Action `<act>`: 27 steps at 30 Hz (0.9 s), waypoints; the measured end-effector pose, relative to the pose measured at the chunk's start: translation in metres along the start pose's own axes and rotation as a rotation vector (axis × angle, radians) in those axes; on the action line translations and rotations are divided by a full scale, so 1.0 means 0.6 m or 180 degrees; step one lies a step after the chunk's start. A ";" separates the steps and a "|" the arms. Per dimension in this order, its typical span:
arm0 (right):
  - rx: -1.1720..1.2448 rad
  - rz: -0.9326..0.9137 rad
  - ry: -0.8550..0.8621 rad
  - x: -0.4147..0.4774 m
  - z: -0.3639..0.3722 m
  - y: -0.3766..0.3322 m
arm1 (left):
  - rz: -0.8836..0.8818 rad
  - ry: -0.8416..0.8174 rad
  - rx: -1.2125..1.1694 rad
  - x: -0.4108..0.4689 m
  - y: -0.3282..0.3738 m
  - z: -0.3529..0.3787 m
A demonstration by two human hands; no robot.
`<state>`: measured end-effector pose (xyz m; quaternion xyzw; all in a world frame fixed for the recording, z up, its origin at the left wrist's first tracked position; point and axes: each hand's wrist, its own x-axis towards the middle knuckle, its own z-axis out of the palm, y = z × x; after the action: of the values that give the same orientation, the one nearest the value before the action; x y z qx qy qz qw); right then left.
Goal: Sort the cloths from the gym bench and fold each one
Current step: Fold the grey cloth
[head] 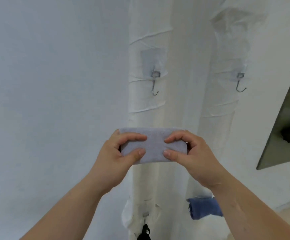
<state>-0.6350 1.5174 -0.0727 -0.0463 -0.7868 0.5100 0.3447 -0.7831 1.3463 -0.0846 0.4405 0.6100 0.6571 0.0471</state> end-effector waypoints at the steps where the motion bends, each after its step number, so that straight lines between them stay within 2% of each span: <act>1: 0.0027 -0.0108 -0.0043 0.014 -0.019 -0.003 | 0.0066 0.0087 0.0072 0.011 0.015 0.014; 6: 0.0128 -0.0691 -0.0207 0.095 -0.072 -0.040 | 0.0442 0.0616 0.0272 0.062 0.083 0.049; 11: 0.0094 -0.1255 0.0138 0.177 -0.076 -0.098 | 0.0827 0.0993 0.0505 0.128 0.145 0.048; 18: -0.0215 -0.1219 0.0458 0.244 -0.070 -0.093 | 0.0999 0.1022 0.0855 0.198 0.155 0.040; 27: -0.0257 -0.1297 0.0619 0.247 -0.054 -0.062 | 0.1075 0.1022 0.0825 0.210 0.122 0.031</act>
<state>-0.7182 1.5876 0.0394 0.0509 -0.7627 0.3911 0.5126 -0.8130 1.4178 0.0402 0.4285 0.6065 0.6335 -0.2173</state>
